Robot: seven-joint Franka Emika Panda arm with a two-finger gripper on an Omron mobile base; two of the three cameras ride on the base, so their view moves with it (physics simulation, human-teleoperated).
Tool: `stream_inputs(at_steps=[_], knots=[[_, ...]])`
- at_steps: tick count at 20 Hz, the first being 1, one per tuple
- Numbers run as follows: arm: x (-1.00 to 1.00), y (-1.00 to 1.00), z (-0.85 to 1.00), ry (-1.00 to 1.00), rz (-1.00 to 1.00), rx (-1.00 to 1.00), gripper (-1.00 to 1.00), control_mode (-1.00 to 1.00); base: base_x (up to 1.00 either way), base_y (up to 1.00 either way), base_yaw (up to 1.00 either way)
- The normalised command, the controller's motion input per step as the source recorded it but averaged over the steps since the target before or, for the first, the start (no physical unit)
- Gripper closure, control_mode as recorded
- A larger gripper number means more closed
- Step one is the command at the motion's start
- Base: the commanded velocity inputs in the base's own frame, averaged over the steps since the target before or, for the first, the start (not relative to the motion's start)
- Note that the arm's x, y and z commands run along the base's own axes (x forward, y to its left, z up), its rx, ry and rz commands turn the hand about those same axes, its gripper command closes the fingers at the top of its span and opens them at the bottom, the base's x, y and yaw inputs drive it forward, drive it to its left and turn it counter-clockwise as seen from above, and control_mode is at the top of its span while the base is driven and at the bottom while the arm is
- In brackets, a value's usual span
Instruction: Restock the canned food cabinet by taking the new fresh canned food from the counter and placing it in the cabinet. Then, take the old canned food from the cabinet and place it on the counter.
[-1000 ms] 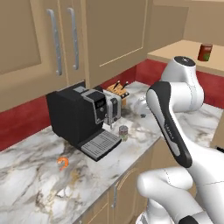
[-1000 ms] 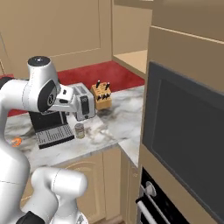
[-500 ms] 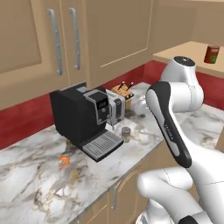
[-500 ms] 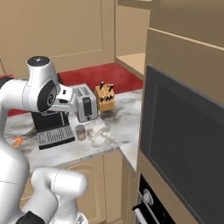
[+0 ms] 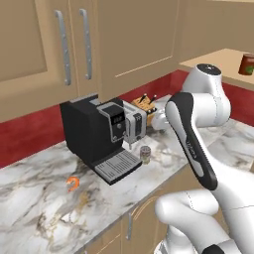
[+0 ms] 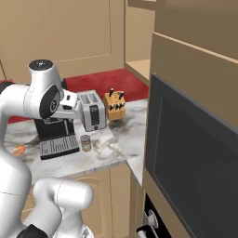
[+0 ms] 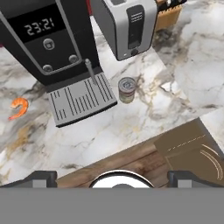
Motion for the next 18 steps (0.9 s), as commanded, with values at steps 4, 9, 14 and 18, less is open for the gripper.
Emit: stream_inputs(at_steps=[4,9,14,18], knots=[[0.0,0.0,0.0,0.0,0.0,0.0,-1.0,1.0,0.47,-0.14,0.06],[0.45,-0.27,-0.59,0.03,0.06,0.0,-1.0,-1.0,0.0,0.0,0.0],[0.44,-0.27,-0.87,0.08,0.06,0.0,-1.0,-1.0,0.0,0.0,0.0],[0.48,-0.04,-0.62,0.04,0.04,0.0,-1.0,-1.0,0.0,0.0,0.0]])
